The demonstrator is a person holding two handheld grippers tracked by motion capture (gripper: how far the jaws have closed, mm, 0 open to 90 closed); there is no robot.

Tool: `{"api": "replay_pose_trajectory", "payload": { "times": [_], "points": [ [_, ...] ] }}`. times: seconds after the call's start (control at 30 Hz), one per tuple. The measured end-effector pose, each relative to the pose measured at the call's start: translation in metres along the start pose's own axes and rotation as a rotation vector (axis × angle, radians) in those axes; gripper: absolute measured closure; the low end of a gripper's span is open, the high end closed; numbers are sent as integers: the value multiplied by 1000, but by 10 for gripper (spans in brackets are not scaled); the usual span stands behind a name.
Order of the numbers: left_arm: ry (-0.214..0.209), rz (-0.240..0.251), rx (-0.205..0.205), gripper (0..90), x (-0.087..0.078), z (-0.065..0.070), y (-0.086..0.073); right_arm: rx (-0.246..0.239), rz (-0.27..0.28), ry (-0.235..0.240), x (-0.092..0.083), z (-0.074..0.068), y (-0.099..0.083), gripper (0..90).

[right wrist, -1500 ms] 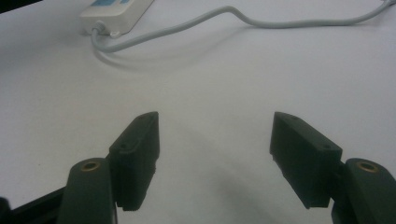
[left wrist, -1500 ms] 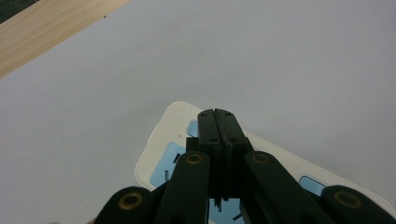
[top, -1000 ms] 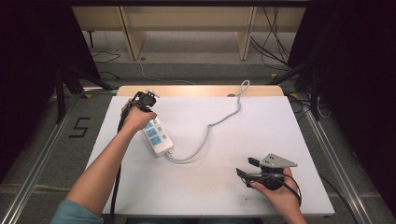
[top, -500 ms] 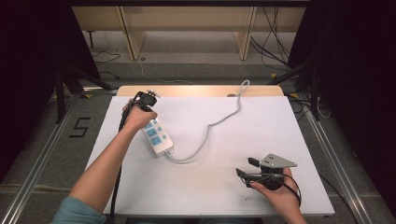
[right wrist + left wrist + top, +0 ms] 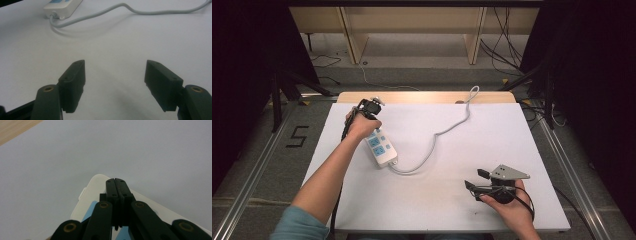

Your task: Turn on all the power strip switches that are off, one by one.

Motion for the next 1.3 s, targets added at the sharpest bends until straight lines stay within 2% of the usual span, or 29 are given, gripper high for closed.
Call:
{"api": "replay_pose_trajectory", "payload": {
  "times": [0.57, 1.07, 1.17, 1.23, 1.3],
  "points": [
    [7, -25, -3, 895, 7, -1, -2, 0, -1, 0, -1, 1, 0, 341],
    [16, -24, -17, 895, 8, -4, -3, -1, -4, 2, -1, 0, -1, 341],
    [40, -41, -3, 896, 10, -7, -6, 1, -5, 3, 0, 0, -1, 341],
    [25, -29, -33, 895, 10, -9, -6, 1, -7, 4, 0, 0, -1, 341],
    [14, -28, -40, 895, 10, -10, -6, 0, -5, 4, -1, 0, -1, 341]
  ]
}}
Point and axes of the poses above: each handheld gripper's, and its own axes: x roughly forward along the jaws, y roughly out of its top, z roughly to its right, the point moved 8 cm from there along x, roughly forward along the jaws, and after that the axes turned 1 degree about y, right-handed, at the moved point
